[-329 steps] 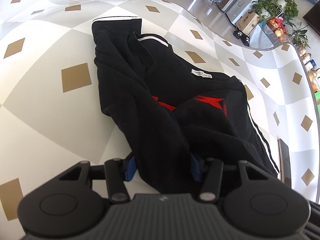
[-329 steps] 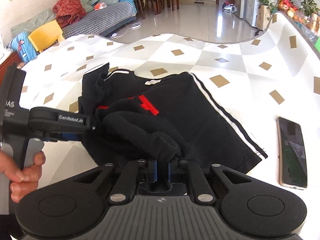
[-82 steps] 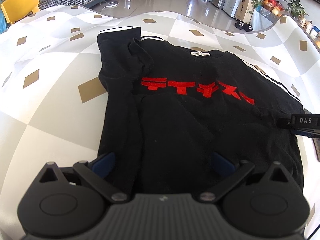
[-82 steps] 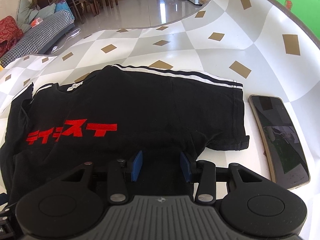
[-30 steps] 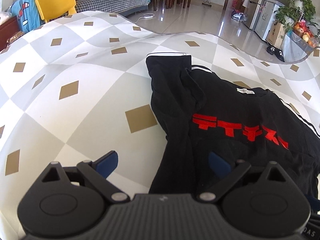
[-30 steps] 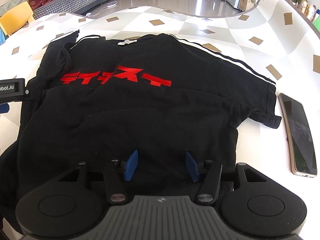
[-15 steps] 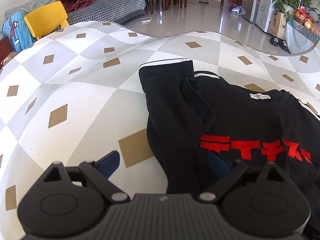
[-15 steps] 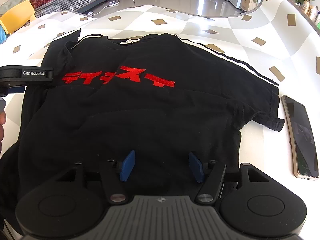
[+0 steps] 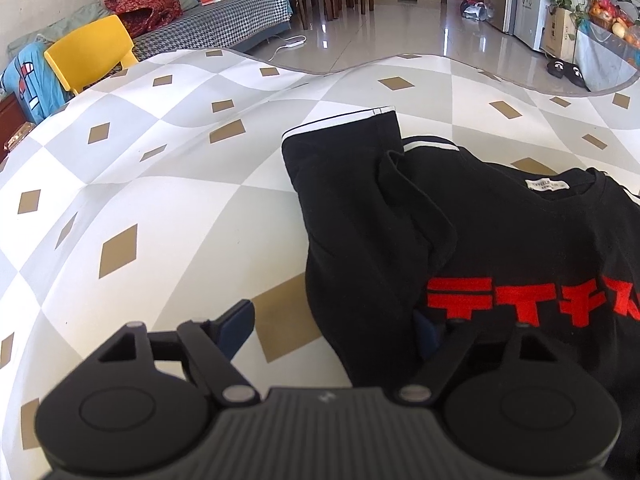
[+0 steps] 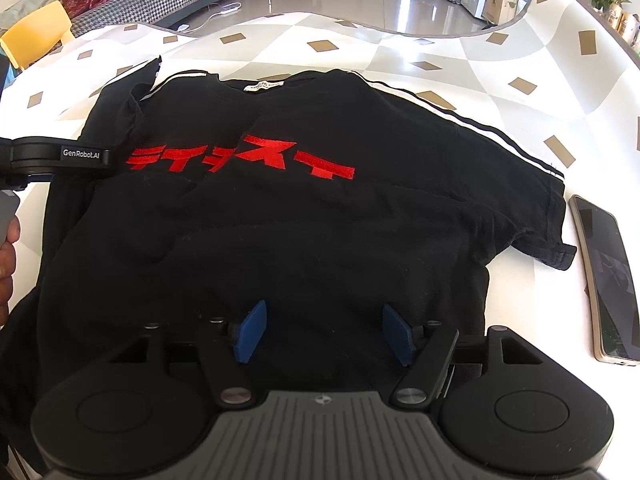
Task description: Fold clothes
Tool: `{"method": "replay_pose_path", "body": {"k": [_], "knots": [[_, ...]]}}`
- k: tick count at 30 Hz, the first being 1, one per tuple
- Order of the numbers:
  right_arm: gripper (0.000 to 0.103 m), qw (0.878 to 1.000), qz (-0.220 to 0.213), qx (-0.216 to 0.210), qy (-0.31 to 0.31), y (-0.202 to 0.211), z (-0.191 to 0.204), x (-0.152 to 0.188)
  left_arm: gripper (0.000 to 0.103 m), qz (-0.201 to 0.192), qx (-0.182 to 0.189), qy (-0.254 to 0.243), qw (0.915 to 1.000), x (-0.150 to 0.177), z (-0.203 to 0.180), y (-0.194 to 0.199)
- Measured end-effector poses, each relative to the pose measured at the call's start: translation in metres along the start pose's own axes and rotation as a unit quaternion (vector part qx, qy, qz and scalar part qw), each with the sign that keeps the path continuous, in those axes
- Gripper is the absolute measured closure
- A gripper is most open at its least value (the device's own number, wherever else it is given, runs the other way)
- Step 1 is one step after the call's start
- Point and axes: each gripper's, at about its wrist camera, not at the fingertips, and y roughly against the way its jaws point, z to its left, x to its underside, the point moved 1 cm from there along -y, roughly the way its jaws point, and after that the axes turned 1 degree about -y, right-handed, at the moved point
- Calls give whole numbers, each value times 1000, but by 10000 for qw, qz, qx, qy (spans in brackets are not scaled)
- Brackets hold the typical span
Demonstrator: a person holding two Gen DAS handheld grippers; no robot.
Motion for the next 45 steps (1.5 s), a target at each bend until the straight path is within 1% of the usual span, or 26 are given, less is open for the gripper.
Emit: {"method": "replay_pose_path", "body": {"k": [1, 3, 6, 8, 11, 14, 17, 22, 25, 26, 27, 28, 29, 30, 33, 37, 39, 42, 44, 45], "knots": [[37, 10000, 0, 2, -4, 0, 0, 0, 32, -21, -6, -4, 10000, 0, 0, 0], [37, 10000, 1, 5, -4, 0, 0, 0, 48, -46, 20, 69, 10000, -1, 2, 1], [37, 10000, -7, 4, 3, 0, 0, 0, 59, -57, 144, 251, 9996, -1, 8, 4], [37, 10000, -9, 4, 6, 0, 0, 0, 61, -139, 140, 330, 9993, 0, 12, 8], [37, 10000, -6, 8, 8, 0, 0, 1, 61, -252, -18, 462, 9986, -1, 21, 13], [37, 10000, -3, 13, 8, 0, 0, 1, 61, -200, -124, 749, 9969, -1, 38, 12], [37, 10000, 0, 19, 8, 0, 0, 1, 61, -124, -286, 1099, 9934, 0, 57, 11], [37, 10000, -5, 24, 9, 0, -1, 0, 57, 96, -456, 1578, 9864, 5, 86, 7], [37, 10000, -2, 33, 6, -1, -2, -1, 51, 184, -483, 1810, 9821, 10, 98, 8], [37, 10000, 0, 35, 3, -1, -2, -2, 46, 198, -500, 1838, 9815, 11, 100, 9], [37, 10000, 0, 38, 1, -1, -3, -2, 38, 206, -541, 1866, 9807, 11, 101, 10], [37, 10000, 1, 40, -1, -1, -3, -2, 33, 198, -560, 1922, 9796, 12, 103, 12], [37, 10000, 1, 42, -3, -1, -3, -3, 26, 191, -518, 2003, 9782, 12, 106, 14], [37, 10000, -1, 46, -4, -1, -3, -3, 23, 184, -476, 2084, 9767, 11, 109, 16], [37, 10000, 3, 57, -13, -1, -4, -3, 21, 151, -370, 2295, 9725, 10, 116, 22], [37, 10000, 5, 63, -13, -3, -3, -4, 19, 11, -380, 2293, 9726, 7, 116, 32], [37, 10000, 1, 56, -7, -3, -3, -4, 8, -5, -336, 2380, 9707, 5, 116, 35], [37, 10000, -1, 53, 3, -3, -2, -4, 7, 160, -53, 2604, 9654, 6, 120, 31], [37, 10000, 1, 55, 4, -3, -1, -4, 7, 250, -97, 2683, 9630, 8, 121, 28], [37, 10000, 2, 56, 3, -3, -1, -4, 7, 306, -47, 2778, 9601, 9, 124, 27]]}}
